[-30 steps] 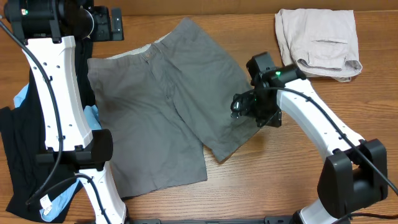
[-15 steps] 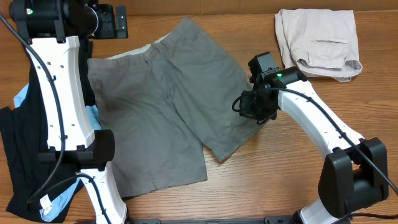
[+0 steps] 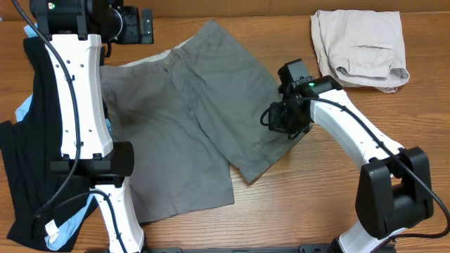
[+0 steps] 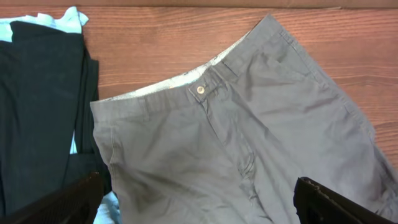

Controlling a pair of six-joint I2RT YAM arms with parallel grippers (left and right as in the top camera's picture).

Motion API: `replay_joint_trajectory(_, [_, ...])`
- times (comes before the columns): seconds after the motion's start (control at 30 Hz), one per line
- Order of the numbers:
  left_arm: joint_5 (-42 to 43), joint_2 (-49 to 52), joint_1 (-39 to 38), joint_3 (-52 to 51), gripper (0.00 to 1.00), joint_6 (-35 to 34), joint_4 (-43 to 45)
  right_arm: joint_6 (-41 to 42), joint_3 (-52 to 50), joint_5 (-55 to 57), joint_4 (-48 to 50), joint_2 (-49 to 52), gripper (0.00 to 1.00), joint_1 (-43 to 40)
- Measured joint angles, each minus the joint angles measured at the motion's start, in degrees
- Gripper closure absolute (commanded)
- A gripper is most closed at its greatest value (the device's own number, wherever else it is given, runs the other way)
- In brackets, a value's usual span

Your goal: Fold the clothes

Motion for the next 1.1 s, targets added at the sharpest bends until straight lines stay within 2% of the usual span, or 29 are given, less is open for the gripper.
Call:
replay_joint_trajectory(0.23, [0.0, 0.7, 0.0, 0.0, 0.00, 0.0, 0.8, -1.3, -1.4, -0.4, 4.5, 3.7, 0.96, -1.6])
replay_joint_trajectory(0.6, [0.1, 4.4, -0.3, 0.0, 0.00, 0.0, 3.0, -4.0, -2.1, -2.1, 10.7, 10.8, 0.96, -9.5])
replay_joint_trajectory(0.97, [0.2, 6.3, -1.8, 0.0, 0.00, 0.0, 8.0, -4.5, 0.1, -5.4, 24.8, 14.9, 0.96, -13.5])
replay_joint_trajectory(1.1, [0.2, 6.6, -2.5, 0.0, 0.00, 0.0, 10.4, -4.5, 3.3, -6.3, 27.1, 17.9, 0.96, -15.1])
